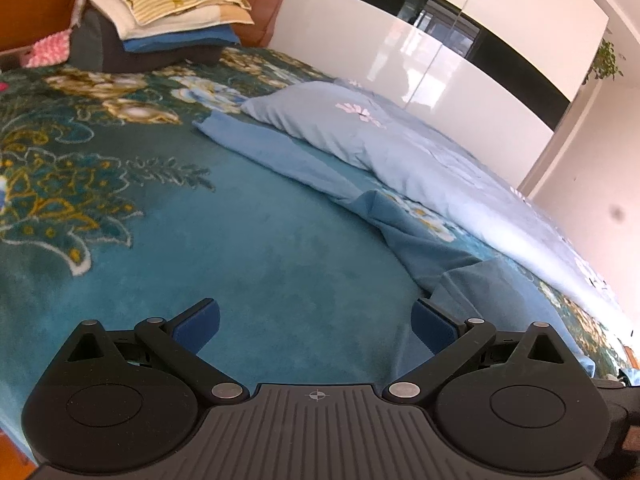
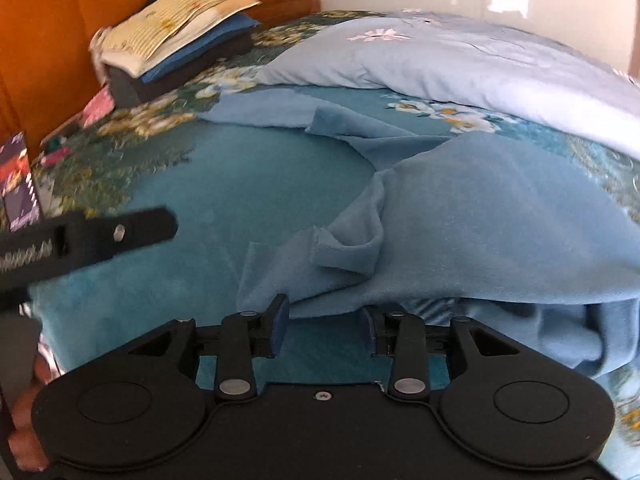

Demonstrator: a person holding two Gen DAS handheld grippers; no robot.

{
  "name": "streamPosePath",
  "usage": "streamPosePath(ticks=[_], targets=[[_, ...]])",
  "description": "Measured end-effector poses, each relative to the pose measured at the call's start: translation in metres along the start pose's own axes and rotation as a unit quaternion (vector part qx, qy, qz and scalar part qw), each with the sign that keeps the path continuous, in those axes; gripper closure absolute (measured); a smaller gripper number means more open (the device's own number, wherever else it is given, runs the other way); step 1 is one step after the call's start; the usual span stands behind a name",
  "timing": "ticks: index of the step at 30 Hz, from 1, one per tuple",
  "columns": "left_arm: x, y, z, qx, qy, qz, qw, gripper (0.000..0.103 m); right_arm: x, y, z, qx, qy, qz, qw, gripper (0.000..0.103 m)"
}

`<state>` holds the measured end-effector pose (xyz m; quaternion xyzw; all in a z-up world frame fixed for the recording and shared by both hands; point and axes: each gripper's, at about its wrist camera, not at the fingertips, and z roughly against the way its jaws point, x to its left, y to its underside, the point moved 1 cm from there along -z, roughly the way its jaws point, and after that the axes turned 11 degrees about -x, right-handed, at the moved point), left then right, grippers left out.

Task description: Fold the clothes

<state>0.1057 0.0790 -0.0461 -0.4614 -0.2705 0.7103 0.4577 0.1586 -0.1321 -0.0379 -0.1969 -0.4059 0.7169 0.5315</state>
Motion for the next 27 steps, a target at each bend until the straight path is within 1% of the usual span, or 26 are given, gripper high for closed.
streamPosePath(ticks=[2,4,7,10,14,20,23,27], targets=[[0.002,0.0,0.001,0.0,-0.002,0.006,1.0,0.0,-0.002,0.0,-0.007,0.0,0.003,-0.026,1.0,0.066],[0.003,0.001,0.001,0.001,0.002,0.01,0.9999,0.0,-0.004,0.0,-0.014,0.006,0.002,-0.049,0.999,0.089],[0.005,0.002,0.002,0.0,0.002,0.011,0.9999,0.0,-0.005,0.001,-0.016,0.007,0.0,-0.071,0.997,0.097],[0.006,0.003,0.001,0.001,0.002,0.012,0.9999,0.0,-0.004,-0.003,-0.011,-0.003,0.002,-0.075,0.997,0.098],[0.007,0.003,0.002,0.0,0.002,0.016,0.9999,0.0,-0.004,-0.016,0.003,-0.022,-0.002,-0.068,0.997,0.098],[0.0,0.006,0.002,0.005,0.011,0.007,0.9999,0.0,-0.014,-0.056,0.035,-0.09,-0.008,-0.063,0.994,0.098],[-0.003,0.008,0.001,0.008,0.013,0.002,0.9999,0.0,-0.027,-0.081,0.052,-0.131,0.012,-0.055,0.99,0.098],[-0.008,0.01,0.001,0.009,0.018,-0.005,0.9998,0.0,-0.063,-0.112,0.067,-0.172,0.064,-0.066,0.981,0.098]])
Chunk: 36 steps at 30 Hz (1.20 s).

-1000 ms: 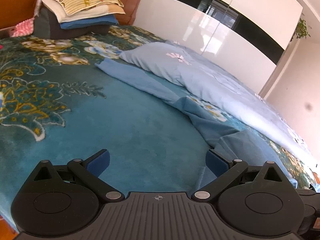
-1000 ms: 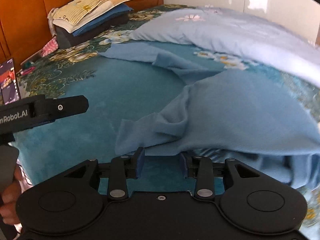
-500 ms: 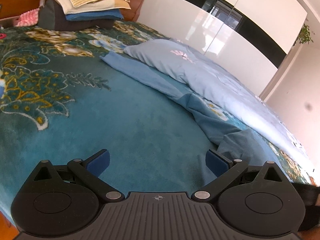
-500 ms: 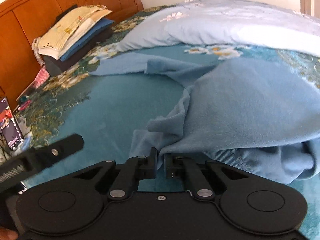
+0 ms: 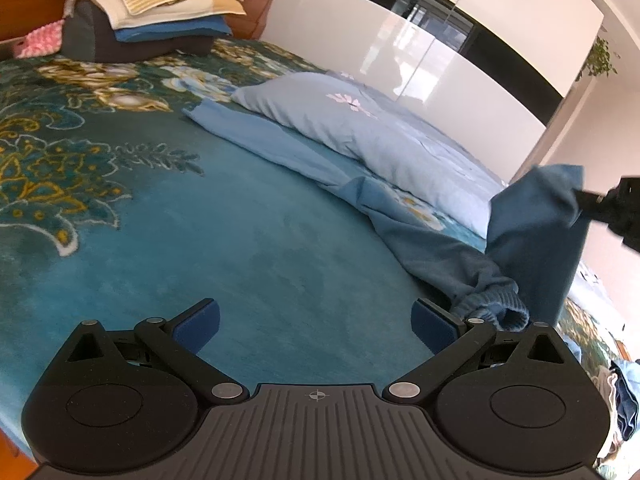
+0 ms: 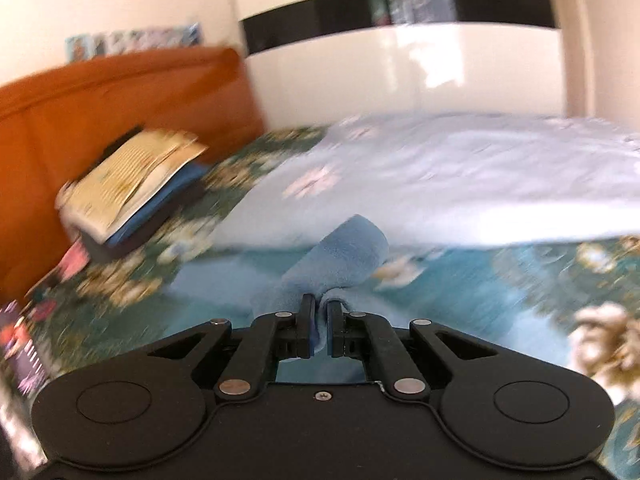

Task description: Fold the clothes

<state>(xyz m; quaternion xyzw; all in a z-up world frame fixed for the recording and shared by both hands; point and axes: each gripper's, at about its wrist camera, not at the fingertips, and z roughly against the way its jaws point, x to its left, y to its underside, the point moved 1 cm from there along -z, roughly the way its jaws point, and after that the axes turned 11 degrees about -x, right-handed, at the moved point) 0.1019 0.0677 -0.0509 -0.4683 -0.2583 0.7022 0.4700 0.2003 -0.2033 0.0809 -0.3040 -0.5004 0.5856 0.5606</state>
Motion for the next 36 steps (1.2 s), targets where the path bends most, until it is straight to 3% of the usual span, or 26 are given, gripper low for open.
streamPosePath(ticks=[5,9,20,28,36], targets=[[-0.004,0.003,-0.004,0.005,0.002,-0.008,1.0,0.0,-0.052,-0.026,-0.015,-0.022,0.087,-0.005,0.996,0.098],[-0.007,0.007,-0.009,0.012,0.003,-0.015,0.9998,0.0,-0.096,-0.028,-0.033,-0.013,0.159,-0.005,0.987,0.098],[-0.018,0.018,-0.024,0.032,0.006,-0.04,0.9987,0.0,-0.19,0.024,-0.087,0.053,0.312,-0.022,0.948,0.098],[-0.022,0.023,-0.028,0.035,0.007,-0.053,0.998,0.0,-0.217,0.048,-0.1,0.087,0.356,0.001,0.931,0.098],[-0.021,0.019,-0.022,0.029,0.01,-0.048,0.9984,0.0,-0.214,0.048,-0.098,0.102,0.356,-0.008,0.929,0.096]])
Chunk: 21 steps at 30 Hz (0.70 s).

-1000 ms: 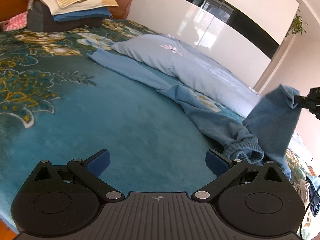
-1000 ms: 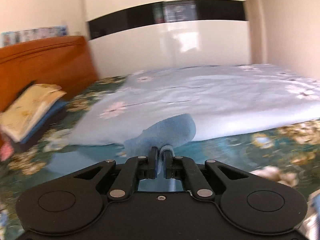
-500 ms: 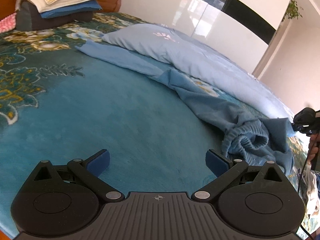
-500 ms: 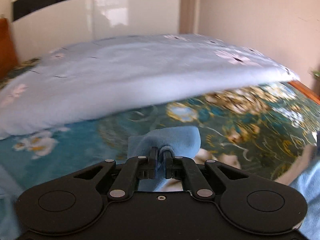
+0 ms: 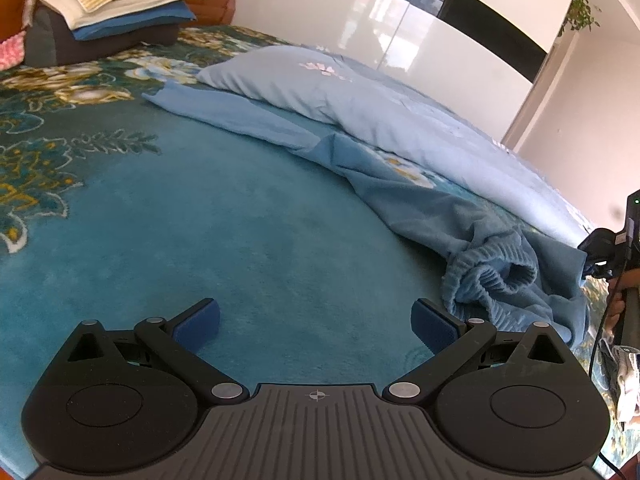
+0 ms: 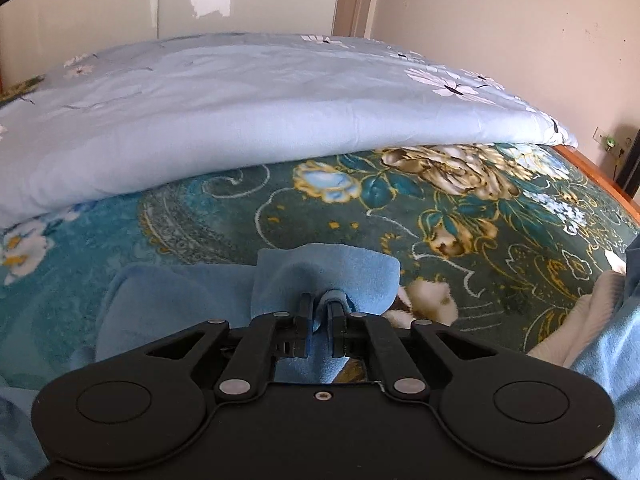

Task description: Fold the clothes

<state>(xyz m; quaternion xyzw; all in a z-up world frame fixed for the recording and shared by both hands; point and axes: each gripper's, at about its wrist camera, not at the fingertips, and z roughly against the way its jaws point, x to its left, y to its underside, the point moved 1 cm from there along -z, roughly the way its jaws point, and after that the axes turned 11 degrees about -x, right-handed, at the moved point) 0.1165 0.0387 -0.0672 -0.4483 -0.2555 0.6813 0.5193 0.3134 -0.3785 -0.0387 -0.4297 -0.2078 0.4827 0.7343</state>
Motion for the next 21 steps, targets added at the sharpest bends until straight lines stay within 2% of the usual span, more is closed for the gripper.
streamPosePath(ticks=[5,7,10,16,18,21], targets=[[-0.002,-0.007,0.01,-0.011,0.004,0.006,0.9999,0.0,-0.002,-0.013,0.021,-0.019,-0.01,-0.002,1.0,0.079],[-0.005,-0.01,0.015,-0.017,0.008,0.007,0.9998,0.0,-0.005,-0.019,0.033,-0.029,-0.016,-0.006,0.999,0.069],[-0.009,-0.014,0.024,-0.024,0.015,0.008,0.9996,0.0,-0.007,-0.029,0.052,-0.04,-0.029,-0.014,0.999,0.061],[-0.018,-0.021,0.043,-0.041,0.026,0.007,0.9988,0.0,-0.006,-0.042,0.095,-0.084,-0.048,0.02,0.995,0.047],[-0.02,-0.023,0.048,-0.045,0.029,0.007,0.9985,0.0,-0.005,-0.044,0.109,-0.098,-0.055,0.03,0.993,0.046],[-0.023,-0.024,0.055,-0.051,0.033,0.006,0.9982,0.0,-0.004,-0.047,0.131,-0.122,-0.075,0.042,0.989,0.035]])
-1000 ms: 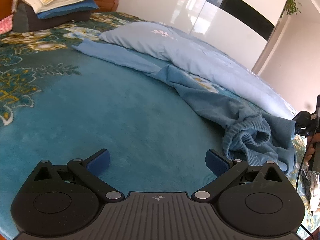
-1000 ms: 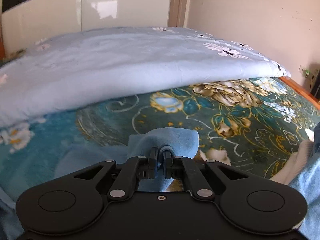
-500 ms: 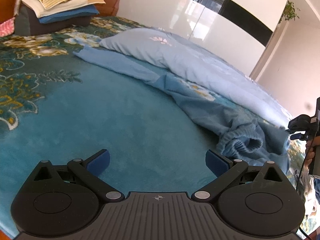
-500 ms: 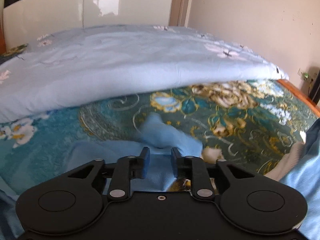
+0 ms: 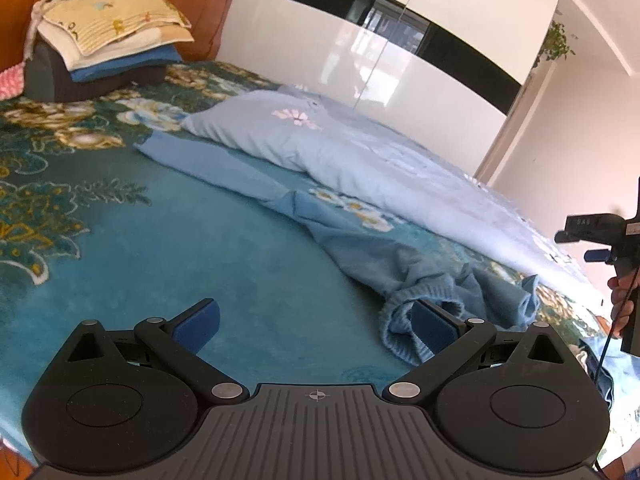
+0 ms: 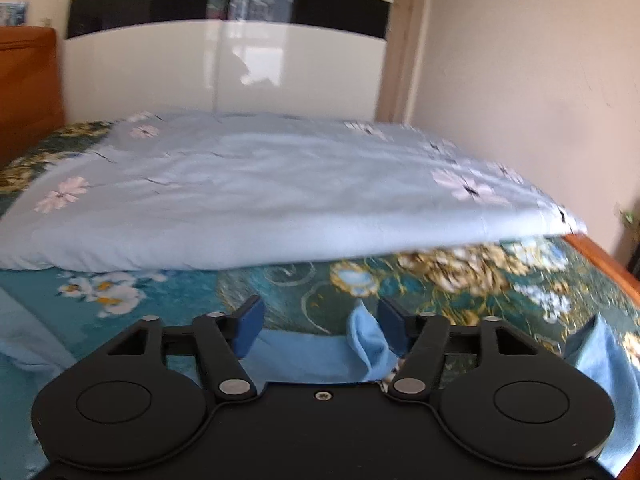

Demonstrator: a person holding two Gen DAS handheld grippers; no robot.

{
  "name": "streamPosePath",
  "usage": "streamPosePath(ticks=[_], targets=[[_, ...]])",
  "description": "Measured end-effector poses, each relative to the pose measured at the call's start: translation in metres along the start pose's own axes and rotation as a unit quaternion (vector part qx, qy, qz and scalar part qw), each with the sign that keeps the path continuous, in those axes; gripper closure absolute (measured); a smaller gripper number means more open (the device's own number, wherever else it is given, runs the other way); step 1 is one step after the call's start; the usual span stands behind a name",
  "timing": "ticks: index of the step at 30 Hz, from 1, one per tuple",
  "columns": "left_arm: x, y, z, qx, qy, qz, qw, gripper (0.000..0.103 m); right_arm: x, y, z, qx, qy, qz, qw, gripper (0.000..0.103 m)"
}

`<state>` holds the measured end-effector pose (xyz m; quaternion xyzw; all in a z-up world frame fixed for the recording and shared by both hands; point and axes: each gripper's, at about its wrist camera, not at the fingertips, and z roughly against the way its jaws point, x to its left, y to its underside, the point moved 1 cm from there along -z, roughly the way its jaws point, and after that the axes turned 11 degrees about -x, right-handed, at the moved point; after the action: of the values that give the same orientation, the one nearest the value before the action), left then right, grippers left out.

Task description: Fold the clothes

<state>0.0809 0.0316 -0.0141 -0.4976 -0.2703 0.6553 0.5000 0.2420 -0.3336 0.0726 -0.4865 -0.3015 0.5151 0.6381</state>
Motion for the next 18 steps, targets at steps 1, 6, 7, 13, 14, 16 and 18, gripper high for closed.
streamPosePath(ticks=[1,6,7,13,14,16,18], targets=[[-0.001,0.0,0.001,0.0,0.001,0.0,1.0,0.0,0.002,-0.002,0.007,-0.009,-0.006,0.005,1.0,0.034],[-0.006,0.0,0.006,0.0,0.006,-0.004,1.0,0.0,0.012,-0.006,0.042,-0.049,-0.041,0.034,0.997,0.019],[-0.007,0.0,0.007,0.0,0.007,-0.005,1.0,0.0,0.014,-0.004,0.049,-0.052,-0.055,0.036,0.997,0.019],[-0.009,0.002,0.006,0.004,0.006,-0.012,0.9999,0.0,0.044,0.031,0.09,-0.052,-0.144,0.077,0.985,0.019],[-0.009,0.003,0.006,0.005,0.005,-0.012,0.9999,0.0,0.051,0.04,0.095,-0.05,-0.155,0.09,0.983,0.019],[-0.009,0.005,0.004,0.01,0.003,-0.014,0.9999,0.0,0.064,0.058,0.101,-0.045,-0.17,0.116,0.978,0.019],[-0.01,0.006,0.003,0.013,0.002,-0.015,0.9998,0.0,0.078,0.075,0.107,-0.037,-0.189,0.136,0.972,0.019]])
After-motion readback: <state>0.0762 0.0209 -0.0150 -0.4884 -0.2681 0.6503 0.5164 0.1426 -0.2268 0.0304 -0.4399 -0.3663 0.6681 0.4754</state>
